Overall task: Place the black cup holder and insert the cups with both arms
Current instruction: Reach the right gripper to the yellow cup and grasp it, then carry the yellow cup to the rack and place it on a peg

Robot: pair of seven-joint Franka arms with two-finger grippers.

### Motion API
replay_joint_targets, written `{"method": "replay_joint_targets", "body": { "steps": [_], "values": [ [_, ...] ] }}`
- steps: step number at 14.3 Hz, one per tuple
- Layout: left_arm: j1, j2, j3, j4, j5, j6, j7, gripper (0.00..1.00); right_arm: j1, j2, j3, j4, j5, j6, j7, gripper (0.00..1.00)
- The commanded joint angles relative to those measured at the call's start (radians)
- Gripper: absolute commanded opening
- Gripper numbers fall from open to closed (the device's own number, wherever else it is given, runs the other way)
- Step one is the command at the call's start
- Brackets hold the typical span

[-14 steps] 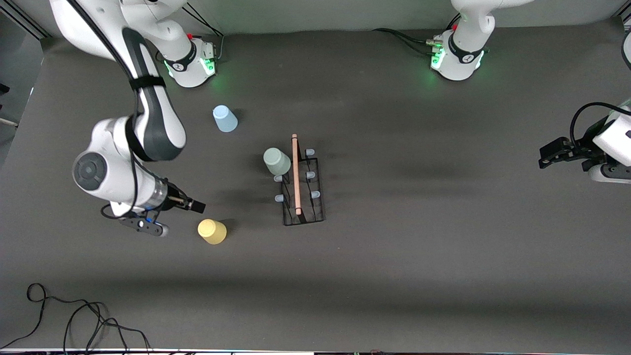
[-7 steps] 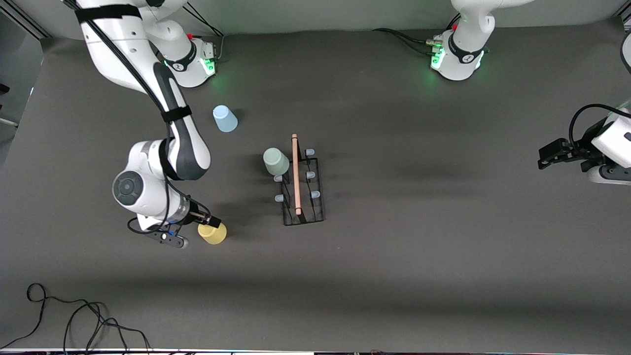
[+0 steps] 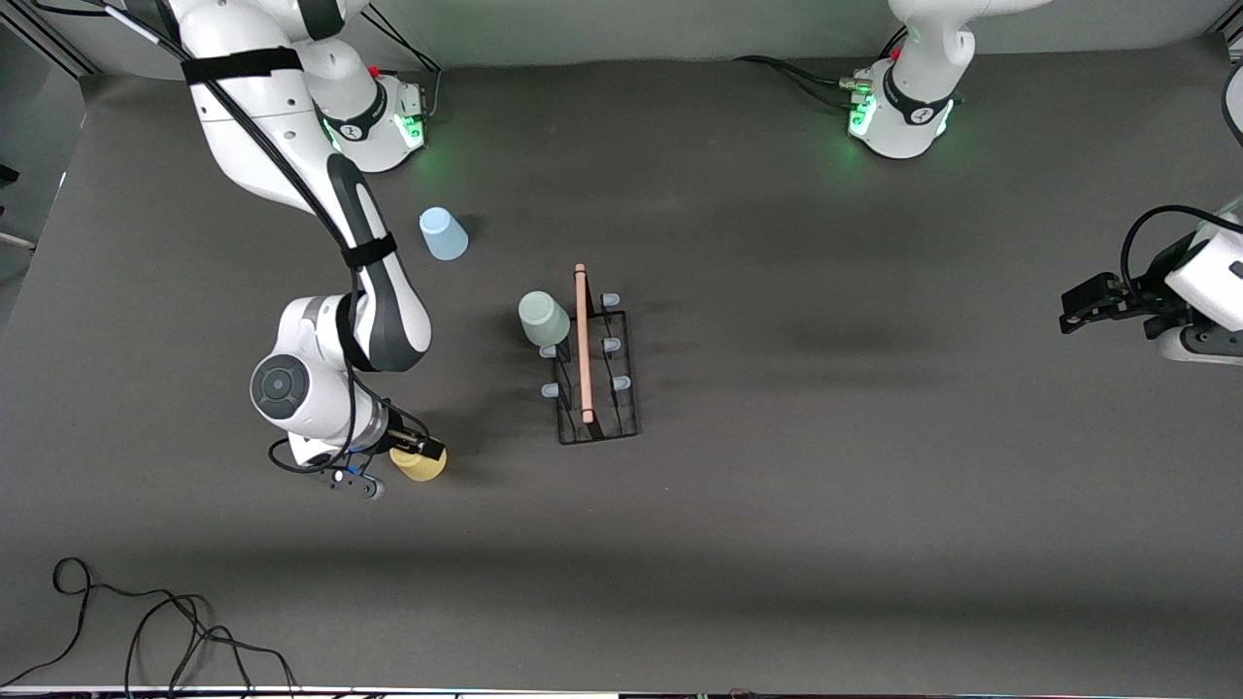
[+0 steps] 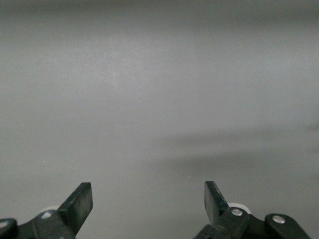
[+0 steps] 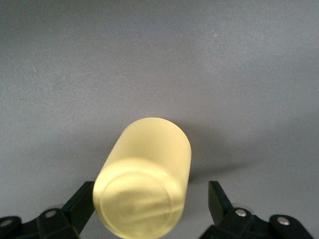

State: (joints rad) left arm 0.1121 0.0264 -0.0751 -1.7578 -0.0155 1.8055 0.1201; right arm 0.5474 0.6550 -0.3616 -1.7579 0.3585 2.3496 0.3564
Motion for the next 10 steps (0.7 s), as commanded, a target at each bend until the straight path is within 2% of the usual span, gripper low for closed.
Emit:
{"method": "replay_joint_targets", "body": {
  "steps": [1,2,5,8,10],
  "values": [
    [0.003,0.000,0.000,0.006,-0.012,0.002,0.013,1.00,0.005,0.018,-0.007,0.041,0.037,-0.006,-0.027,0.11],
    [0.003,0.000,-0.002,0.006,-0.012,0.000,0.013,1.00,0.005,0.015,-0.007,0.047,0.037,-0.010,-0.028,0.00],
    [0.003,0.000,0.000,0.006,-0.012,0.003,0.013,1.00,0.011,-0.010,-0.010,0.051,0.034,-0.056,-0.027,0.00],
    [0.003,0.003,0.000,0.008,-0.012,0.003,0.013,1.00,0.011,-0.087,-0.017,0.115,0.028,-0.282,-0.001,0.00],
    [0.003,0.003,0.000,0.006,-0.012,0.003,0.013,1.00,0.016,-0.148,-0.017,0.129,0.022,-0.381,0.071,0.00]
  ]
}}
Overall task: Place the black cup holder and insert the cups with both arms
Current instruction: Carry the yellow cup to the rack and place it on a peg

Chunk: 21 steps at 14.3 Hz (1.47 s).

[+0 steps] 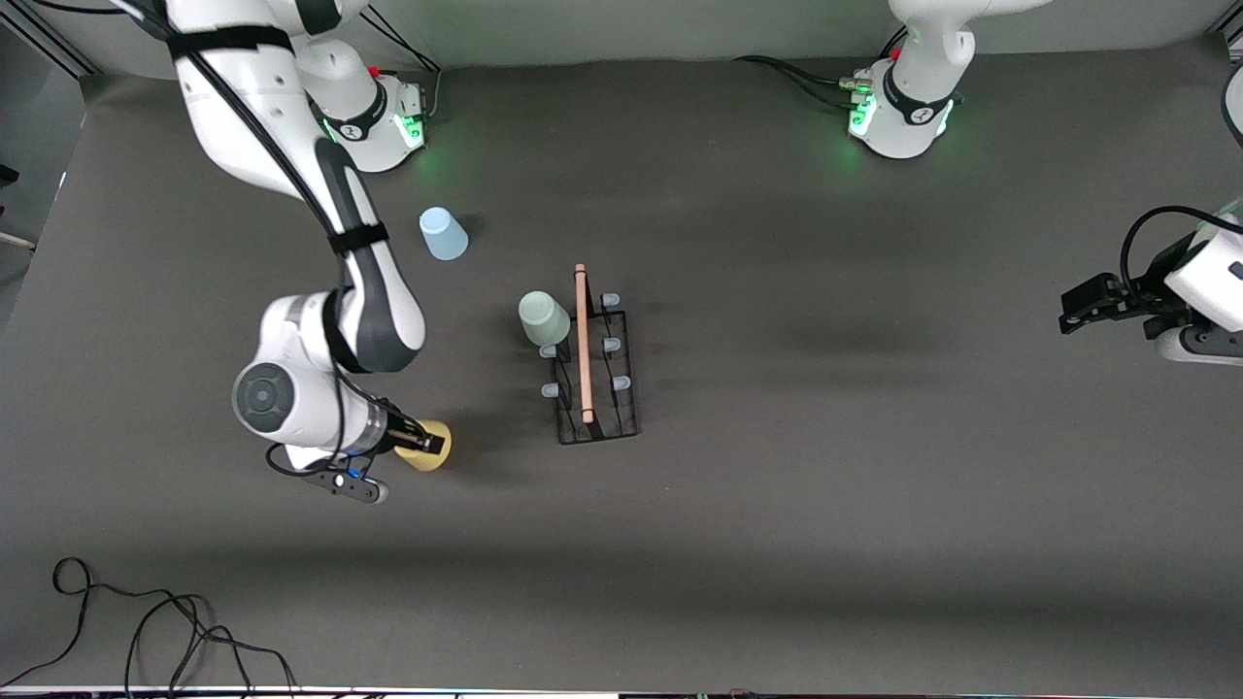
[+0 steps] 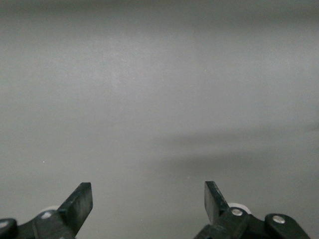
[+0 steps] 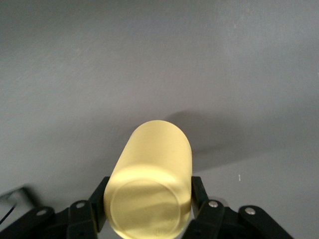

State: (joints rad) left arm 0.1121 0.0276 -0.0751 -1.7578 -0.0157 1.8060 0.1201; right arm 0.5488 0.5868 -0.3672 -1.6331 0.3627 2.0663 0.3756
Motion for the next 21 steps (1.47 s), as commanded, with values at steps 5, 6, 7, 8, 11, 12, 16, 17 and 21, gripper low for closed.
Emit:
{"method": "replay_joint_targets", "body": {
  "steps": [5,6,7,8,11,12,16,17,21],
  "values": [
    [0.005,0.002,0.000,0.006,-0.012,0.000,0.013,1.00,0.170,-0.165,-0.012,0.006,0.016,-0.184,0.286,0.00],
    [0.005,0.002,0.000,0.006,-0.012,0.000,0.013,1.00,0.200,-0.165,-0.012,0.010,0.016,-0.178,0.337,0.00],
    [0.005,0.002,0.000,0.006,-0.012,-0.002,0.013,1.00,0.229,-0.163,-0.012,0.010,0.016,-0.163,0.373,0.00],
    [0.005,0.002,0.000,0.006,-0.012,-0.004,0.013,1.00,0.246,-0.162,-0.012,0.010,0.016,-0.137,0.406,0.00],
    [0.005,0.002,0.000,0.006,-0.012,-0.007,0.013,1.00,0.252,-0.150,-0.002,0.019,0.022,-0.071,0.470,0.00],
    [0.005,0.002,0.000,0.006,-0.012,-0.007,0.013,1.00,0.267,-0.142,-0.002,0.025,0.024,-0.058,0.477,0.00],
    [0.005,0.002,0.000,0.006,-0.012,-0.005,0.013,1.00,0.275,-0.076,-0.002,0.065,0.028,0.018,0.500,0.00],
    [0.005,0.002,0.000,0.006,-0.012,-0.005,0.015,1.00,0.276,-0.050,-0.002,0.088,0.028,0.031,0.517,0.00],
    [0.005,0.003,0.000,0.006,-0.012,-0.002,0.015,1.00,0.289,-0.004,-0.001,0.133,0.028,0.038,0.534,0.00]
  ]
}}
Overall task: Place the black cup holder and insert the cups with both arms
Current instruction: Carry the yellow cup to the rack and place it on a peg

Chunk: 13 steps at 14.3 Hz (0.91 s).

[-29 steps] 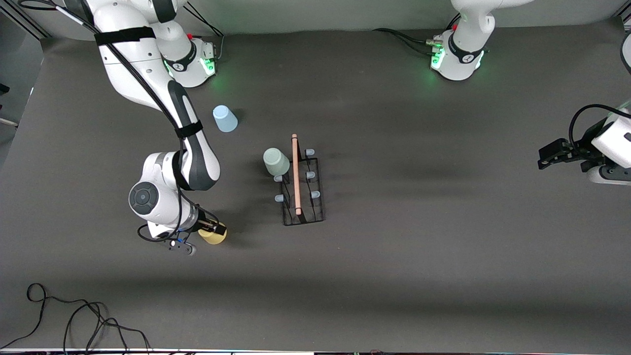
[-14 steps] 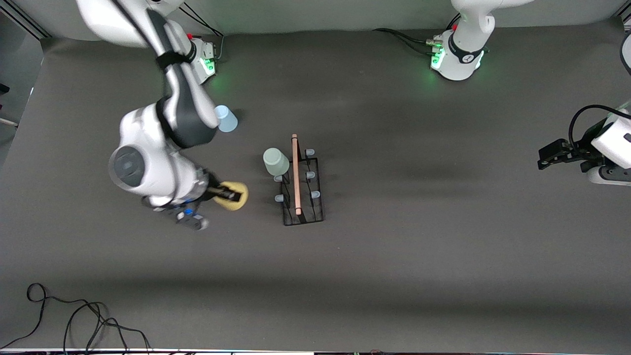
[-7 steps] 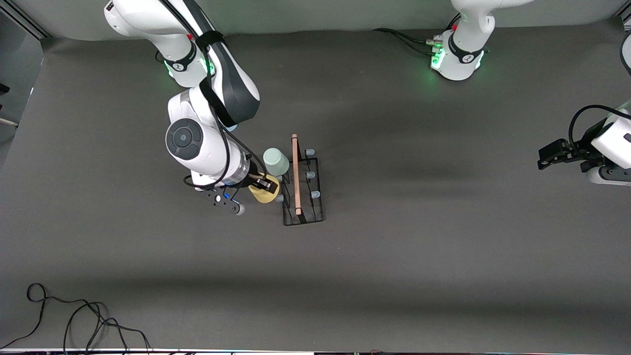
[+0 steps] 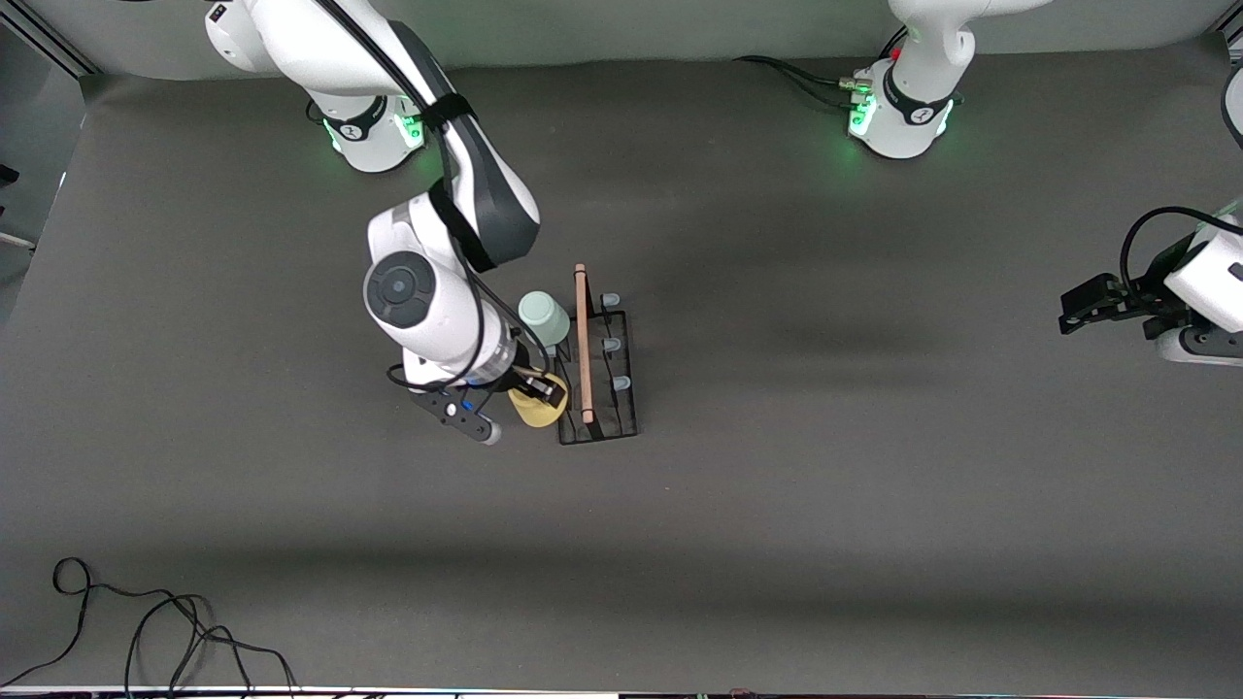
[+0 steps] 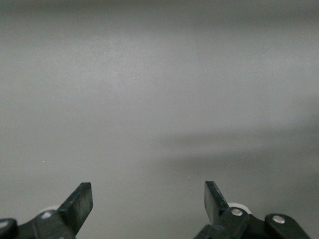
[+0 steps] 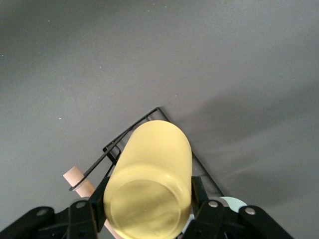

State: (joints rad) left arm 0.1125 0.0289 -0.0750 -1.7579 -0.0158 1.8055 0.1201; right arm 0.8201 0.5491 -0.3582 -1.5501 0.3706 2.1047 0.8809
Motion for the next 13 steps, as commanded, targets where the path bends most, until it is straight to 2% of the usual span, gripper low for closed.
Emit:
{"method": "replay_joint_targets", "body": {
  "steps": [1,2,4,5,11,13],
  "values": [
    [0.004,0.002,0.000,0.006,-0.012,0.000,0.015,1.00,0.016,0.043,-0.010,0.050,0.022,0.000,0.029,0.00],
    [0.004,0.002,0.000,0.006,-0.012,0.001,0.015,1.00,0.016,0.046,-0.010,0.048,0.021,0.000,0.029,0.34],
    [0.004,0.002,0.000,0.006,-0.012,0.000,0.015,1.00,0.016,0.055,-0.010,0.050,0.021,0.000,0.023,0.96],
    [0.004,0.002,0.000,0.006,-0.012,0.000,0.015,1.00,0.016,0.055,-0.010,0.050,0.021,0.000,0.018,1.00],
    [0.004,0.002,0.000,0.006,-0.012,0.000,0.015,1.00,0.005,0.051,-0.011,0.050,0.018,-0.005,0.006,1.00],
    [0.004,0.003,0.000,0.006,-0.012,0.000,0.015,1.00,-0.001,0.034,-0.021,0.048,0.013,-0.031,-0.064,1.00]
  ]
}}
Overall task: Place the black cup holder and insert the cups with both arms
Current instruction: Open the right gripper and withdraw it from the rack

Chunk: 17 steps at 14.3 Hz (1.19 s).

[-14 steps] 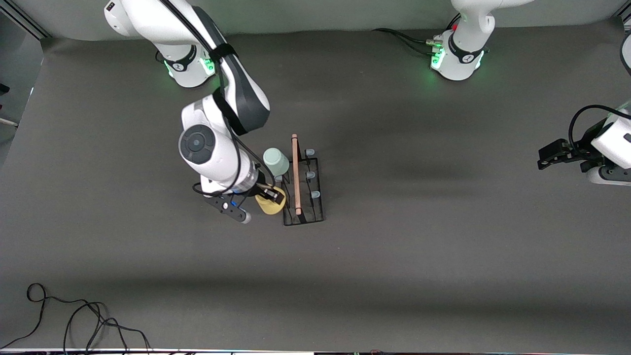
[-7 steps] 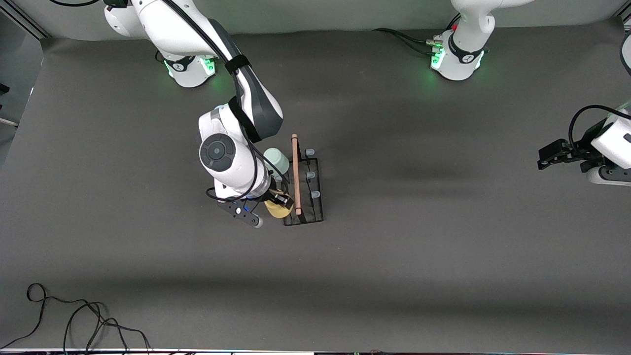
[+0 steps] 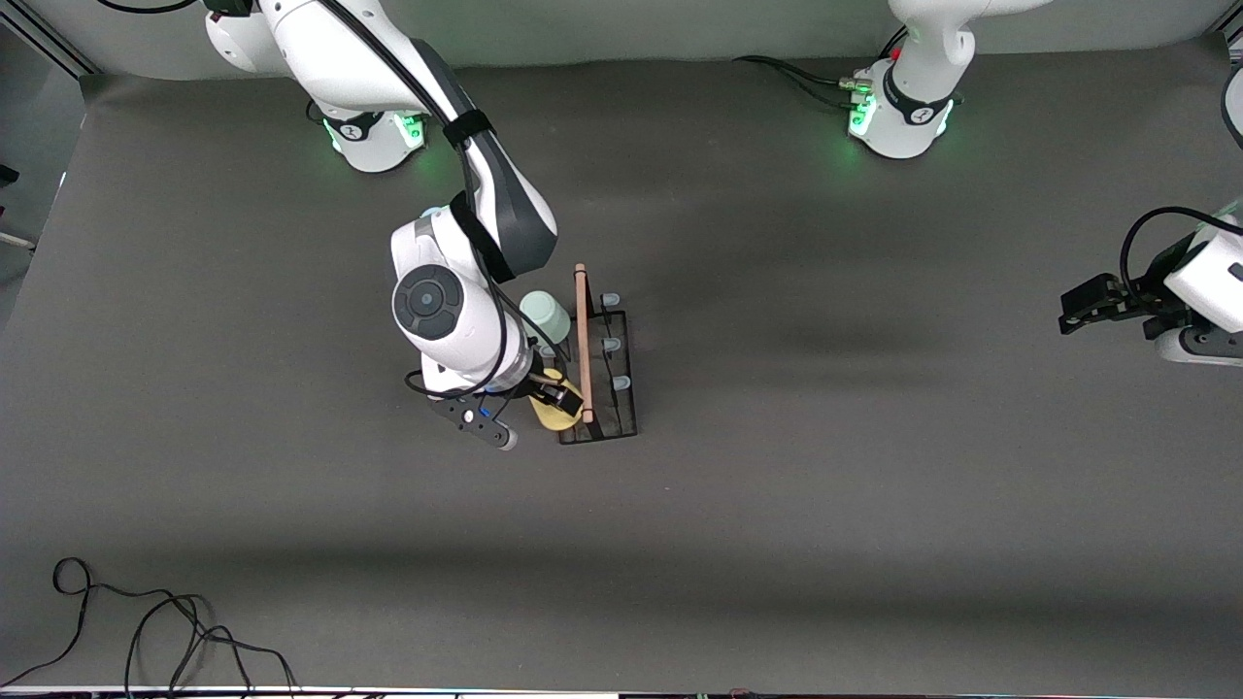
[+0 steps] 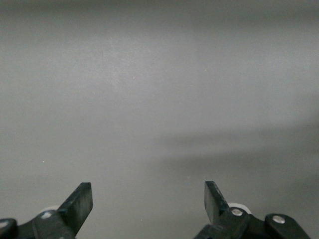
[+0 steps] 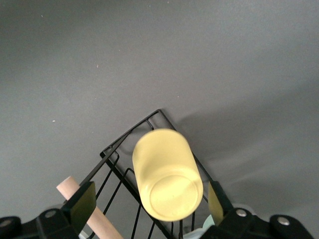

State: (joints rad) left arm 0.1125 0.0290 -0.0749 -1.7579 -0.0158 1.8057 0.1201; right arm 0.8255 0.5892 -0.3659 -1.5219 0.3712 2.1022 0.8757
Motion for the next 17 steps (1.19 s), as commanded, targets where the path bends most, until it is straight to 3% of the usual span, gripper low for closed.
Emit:
{"method": "replay_joint_targets", "body": {
  "steps": [1,5,9,11,14,17],
  "values": [
    [0.004,0.003,0.000,0.006,-0.012,0.000,0.015,1.00,-0.020,-0.020,-0.018,0.022,0.012,-0.063,-0.102,1.00],
    [0.004,0.008,0.000,0.006,-0.012,0.001,0.015,1.00,-0.100,-0.136,-0.040,0.017,0.006,-0.285,-0.298,1.00],
    [0.004,0.008,0.000,0.006,-0.012,0.000,0.015,1.00,-0.106,-0.285,-0.247,0.020,-0.003,-0.560,-0.567,1.00],
    [0.004,0.008,0.000,0.006,-0.012,0.000,0.015,1.00,-0.103,-0.351,-0.339,0.022,-0.075,-0.651,-0.687,1.00],
    [0.004,0.008,0.000,0.006,-0.012,0.000,0.015,1.00,-0.106,-0.445,-0.396,0.031,-0.196,-0.692,-0.785,1.00],
    [0.004,0.008,0.000,0.006,-0.012,-0.002,0.015,1.00,-0.106,-0.476,-0.456,0.063,-0.209,-0.734,-0.853,1.00]
  ]
}}
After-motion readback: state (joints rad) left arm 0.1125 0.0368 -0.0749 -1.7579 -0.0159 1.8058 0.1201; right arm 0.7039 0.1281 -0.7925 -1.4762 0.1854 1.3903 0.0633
